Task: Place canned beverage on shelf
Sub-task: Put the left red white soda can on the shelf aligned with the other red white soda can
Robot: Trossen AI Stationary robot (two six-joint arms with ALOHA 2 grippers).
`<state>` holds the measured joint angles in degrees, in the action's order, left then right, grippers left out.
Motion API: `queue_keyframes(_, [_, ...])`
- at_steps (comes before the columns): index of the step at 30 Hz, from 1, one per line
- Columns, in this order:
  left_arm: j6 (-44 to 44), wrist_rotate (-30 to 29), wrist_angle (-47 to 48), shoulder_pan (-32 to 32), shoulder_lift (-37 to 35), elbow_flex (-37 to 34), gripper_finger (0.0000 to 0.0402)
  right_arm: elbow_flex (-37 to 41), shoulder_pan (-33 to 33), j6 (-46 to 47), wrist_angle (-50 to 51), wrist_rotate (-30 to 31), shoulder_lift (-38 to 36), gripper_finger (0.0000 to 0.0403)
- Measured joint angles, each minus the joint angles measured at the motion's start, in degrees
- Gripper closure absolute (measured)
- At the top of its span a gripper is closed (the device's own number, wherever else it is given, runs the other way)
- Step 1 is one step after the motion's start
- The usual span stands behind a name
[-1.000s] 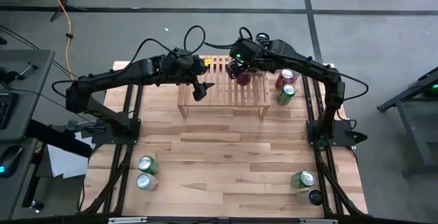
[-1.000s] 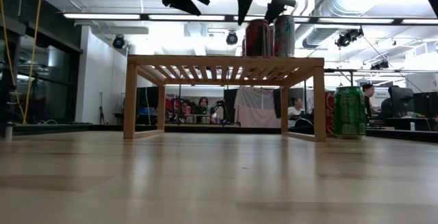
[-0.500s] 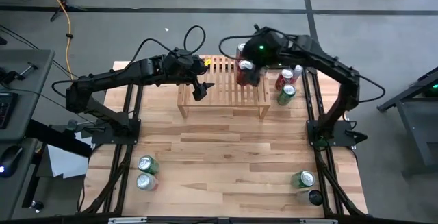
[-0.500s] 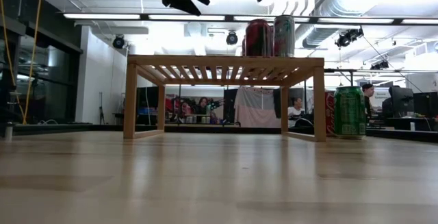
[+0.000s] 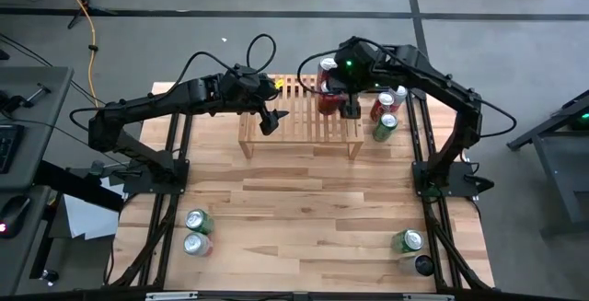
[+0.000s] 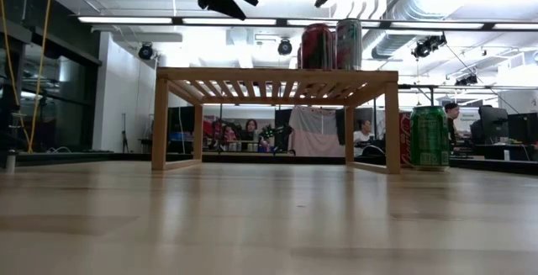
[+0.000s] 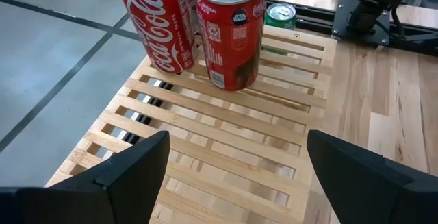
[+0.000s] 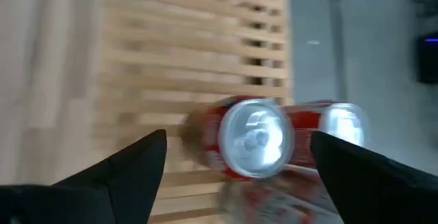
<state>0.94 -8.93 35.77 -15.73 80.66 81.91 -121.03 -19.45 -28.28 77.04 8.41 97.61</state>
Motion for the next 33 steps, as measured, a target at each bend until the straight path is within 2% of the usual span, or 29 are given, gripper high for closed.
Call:
queue_keyframes(3, [0.5,0.0,0.0,0.0,0.0,0.0,0.0064,0.0,-2.3,-1.1,1.1,-4.7,0.8,0.0057])
queue_keyframes(12, [1.2,0.0,0.0,0.1,0.0,0.0,0.0064,0.0,-8.1,-2.9,-0.2,-13.7,2.4,0.0057])
queue_keyframes(27, [1.0,0.9,0.1,0.1,0.0,0.0,0.0064,0.0,-8.3,-4.3,0.1,-11.2,6.7,0.0059])
queue_keyframes(30, [1.0,0.9,0.0,0.1,0.0,0.0,0.0064,0.0,-8.3,-3.8,0.4,-11.2,6.7,0.0073])
queue_keyframes(33, [1.0,0.9,0.0,0.1,0.0,0.0,0.0064,0.0,-8.3,-3.7,1.0,-11.2,6.7,0.0103])
